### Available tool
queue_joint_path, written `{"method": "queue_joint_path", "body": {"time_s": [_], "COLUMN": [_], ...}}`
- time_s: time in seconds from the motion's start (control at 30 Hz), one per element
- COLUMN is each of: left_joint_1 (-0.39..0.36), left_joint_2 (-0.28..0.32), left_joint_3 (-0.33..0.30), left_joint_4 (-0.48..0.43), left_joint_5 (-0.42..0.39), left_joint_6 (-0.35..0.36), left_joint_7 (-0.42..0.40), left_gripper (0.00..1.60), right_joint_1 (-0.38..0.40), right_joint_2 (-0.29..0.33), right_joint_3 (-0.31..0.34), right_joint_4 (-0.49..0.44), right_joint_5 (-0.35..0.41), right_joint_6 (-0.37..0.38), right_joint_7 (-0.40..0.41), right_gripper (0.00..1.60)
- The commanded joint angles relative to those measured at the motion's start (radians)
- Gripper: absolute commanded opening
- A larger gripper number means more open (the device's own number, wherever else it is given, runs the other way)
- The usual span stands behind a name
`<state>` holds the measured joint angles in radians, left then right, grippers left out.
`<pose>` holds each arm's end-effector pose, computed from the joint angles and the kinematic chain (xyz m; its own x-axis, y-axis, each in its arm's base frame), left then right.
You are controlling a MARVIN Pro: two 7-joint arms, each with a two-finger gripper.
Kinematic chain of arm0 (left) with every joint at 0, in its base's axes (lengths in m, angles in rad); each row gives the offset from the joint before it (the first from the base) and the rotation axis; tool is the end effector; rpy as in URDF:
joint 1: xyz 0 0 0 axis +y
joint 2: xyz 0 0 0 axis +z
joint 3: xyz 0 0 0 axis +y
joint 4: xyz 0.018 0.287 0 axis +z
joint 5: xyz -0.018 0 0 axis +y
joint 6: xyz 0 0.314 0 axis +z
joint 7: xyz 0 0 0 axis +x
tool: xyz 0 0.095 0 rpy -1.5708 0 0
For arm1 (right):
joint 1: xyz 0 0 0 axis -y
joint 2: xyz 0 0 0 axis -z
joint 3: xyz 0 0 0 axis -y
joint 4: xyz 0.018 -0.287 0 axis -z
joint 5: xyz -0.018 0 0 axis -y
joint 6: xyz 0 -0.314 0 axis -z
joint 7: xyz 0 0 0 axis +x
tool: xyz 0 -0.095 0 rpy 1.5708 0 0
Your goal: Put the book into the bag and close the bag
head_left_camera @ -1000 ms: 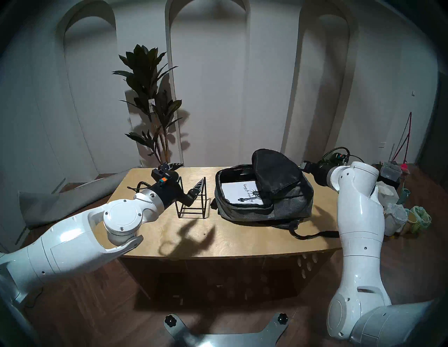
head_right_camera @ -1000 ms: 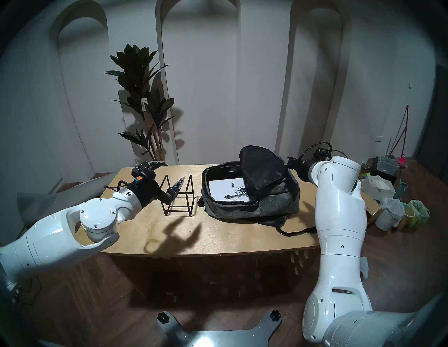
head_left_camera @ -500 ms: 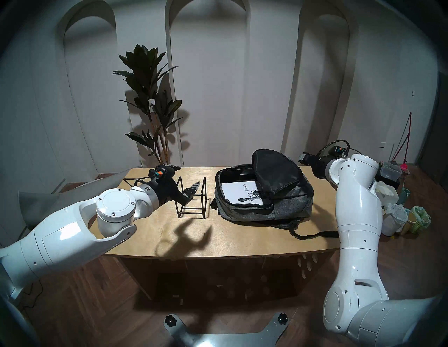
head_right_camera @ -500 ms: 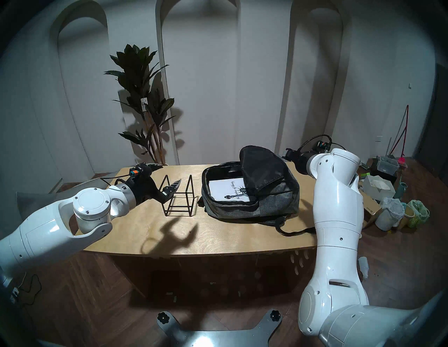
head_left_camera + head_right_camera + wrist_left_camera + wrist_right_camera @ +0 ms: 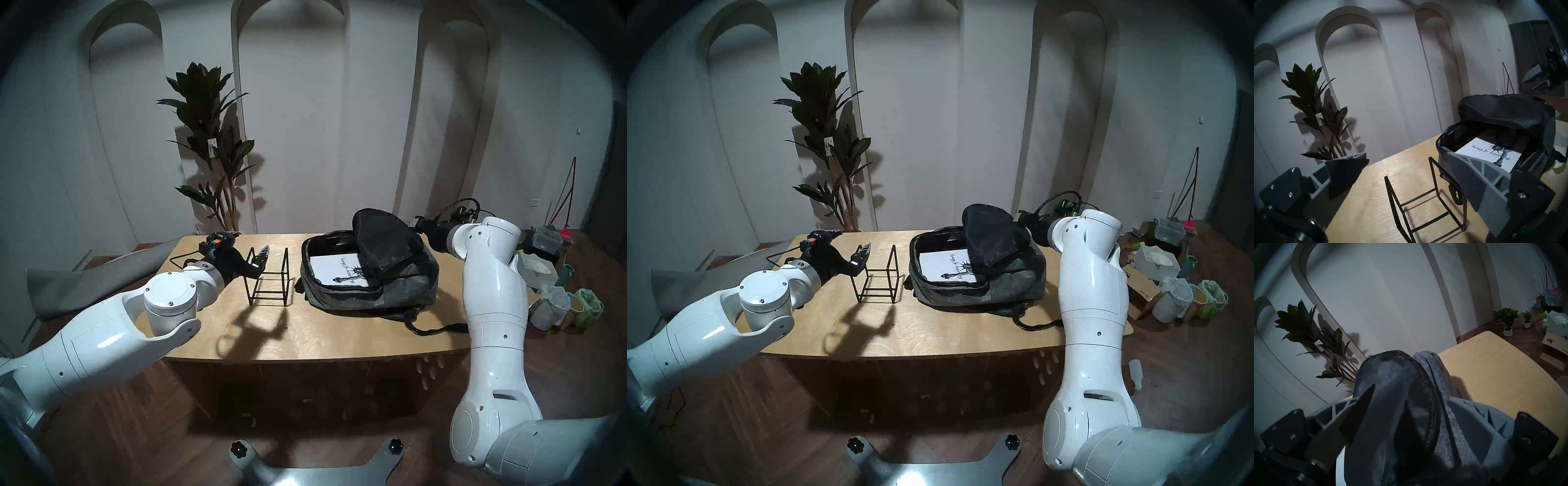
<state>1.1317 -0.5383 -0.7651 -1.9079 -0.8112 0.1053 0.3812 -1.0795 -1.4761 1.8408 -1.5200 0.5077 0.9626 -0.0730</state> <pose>0.4191 0.0262 -0.1886 0.0267 -0.2816 0.9592 -0.3061 -0.9157 -0.2603 0.5136 -0.1081 -0.1634 0.4161 -0.4477 0.7915 -0.1019 -0.8879 -0.4486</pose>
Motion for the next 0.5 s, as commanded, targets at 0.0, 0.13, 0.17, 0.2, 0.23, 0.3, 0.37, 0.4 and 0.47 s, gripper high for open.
{"method": "queue_joint_path", "body": {"time_s": [0.0, 0.13, 0.17, 0.2, 0.23, 0.3, 0.37, 0.4, 0.47], "left_joint_1": [-0.013, -0.015, -0.015, -0.015, -0.017, -0.018, -0.019, -0.019, -0.019], "left_joint_2": [-0.005, -0.012, -0.013, -0.013, -0.016, -0.019, -0.022, -0.022, -0.024], "left_joint_3": [-0.015, -0.01, -0.01, -0.01, -0.008, -0.008, -0.008, -0.008, -0.008], "left_joint_4": [-0.011, -0.005, -0.004, -0.004, -0.002, 0.0, 0.001, 0.001, 0.002], "left_joint_5": [0.002, 0.003, 0.002, 0.002, 0.003, 0.004, 0.004, 0.004, 0.003], "left_joint_6": [-0.006, -0.003, -0.002, -0.002, -0.001, 0.0, 0.0, 0.0, 0.001], "left_joint_7": [0.018, 0.024, 0.024, 0.024, 0.025, 0.027, 0.029, 0.029, 0.032], "left_gripper": [1.6, 1.6, 1.6, 1.6, 1.6, 1.6, 1.6, 1.6, 1.6], "right_joint_1": [0.02, 0.023, 0.025, 0.025, 0.029, 0.034, 0.04, 0.04, 0.047], "right_joint_2": [0.003, 0.003, 0.002, 0.002, 0.002, 0.002, 0.001, 0.001, 0.0], "right_joint_3": [-0.002, -0.004, -0.005, -0.005, -0.008, -0.013, -0.019, -0.019, -0.026], "right_joint_4": [0.004, 0.021, 0.024, 0.024, 0.037, 0.051, 0.064, 0.064, 0.077], "right_joint_5": [-0.001, 0.002, 0.002, 0.002, 0.002, 0.003, 0.001, 0.001, 0.003], "right_joint_6": [-0.003, -0.003, -0.003, -0.003, -0.009, -0.017, -0.025, -0.025, -0.032], "right_joint_7": [-0.007, -0.002, -0.002, -0.002, 0.001, 0.004, 0.005, 0.005, 0.011], "right_gripper": [1.6, 1.6, 1.6, 1.6, 1.6, 1.6, 1.6, 1.6, 1.6]}}
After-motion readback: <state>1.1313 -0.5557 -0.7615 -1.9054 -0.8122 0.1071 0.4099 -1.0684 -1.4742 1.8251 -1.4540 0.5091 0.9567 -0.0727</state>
